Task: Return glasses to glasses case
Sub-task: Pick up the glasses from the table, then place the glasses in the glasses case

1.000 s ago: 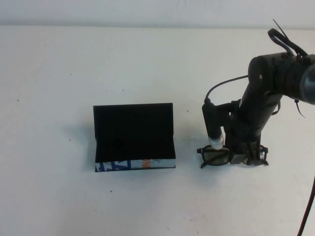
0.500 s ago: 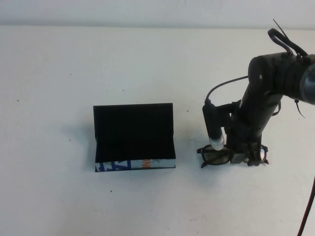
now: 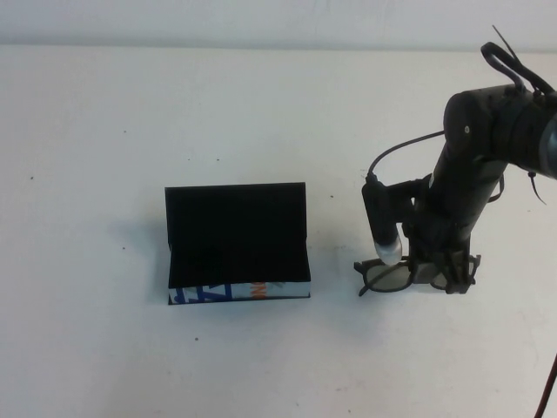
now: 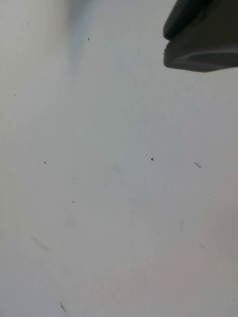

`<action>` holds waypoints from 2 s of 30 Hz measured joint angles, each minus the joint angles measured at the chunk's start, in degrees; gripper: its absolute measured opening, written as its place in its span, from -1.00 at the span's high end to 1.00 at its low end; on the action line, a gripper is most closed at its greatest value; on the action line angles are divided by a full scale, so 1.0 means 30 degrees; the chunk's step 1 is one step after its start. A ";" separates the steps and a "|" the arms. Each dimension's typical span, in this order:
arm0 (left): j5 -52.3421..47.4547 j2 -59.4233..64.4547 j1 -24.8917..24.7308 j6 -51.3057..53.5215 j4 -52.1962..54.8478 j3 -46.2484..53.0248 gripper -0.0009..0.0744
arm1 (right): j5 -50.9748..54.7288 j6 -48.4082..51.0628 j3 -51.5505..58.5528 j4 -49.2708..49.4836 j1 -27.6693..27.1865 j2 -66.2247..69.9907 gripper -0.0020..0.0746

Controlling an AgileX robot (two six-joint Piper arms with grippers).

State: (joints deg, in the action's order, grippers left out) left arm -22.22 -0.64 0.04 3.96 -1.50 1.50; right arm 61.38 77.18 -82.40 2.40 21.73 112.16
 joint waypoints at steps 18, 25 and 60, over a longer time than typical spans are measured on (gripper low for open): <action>0.0000 0.0000 0.0000 0.0000 0.0000 0.0000 0.99 | 0.2899 -0.4250 -0.6139 0.2193 0.5178 -0.1309 0.80; 0.0000 0.0000 0.0000 0.0000 0.0000 0.0000 0.99 | 0.2970 -0.5069 -0.9175 0.1993 0.6553 0.1688 0.80; 0.0000 0.0000 0.0000 0.0000 0.0000 0.0000 0.99 | 0.2970 -0.5910 -1.1764 0.1059 0.7069 0.6125 0.80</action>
State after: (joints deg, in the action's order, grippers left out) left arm -22.22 -0.64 0.04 3.96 -1.50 1.50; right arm 70.29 59.45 -117.69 5.58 42.93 130.54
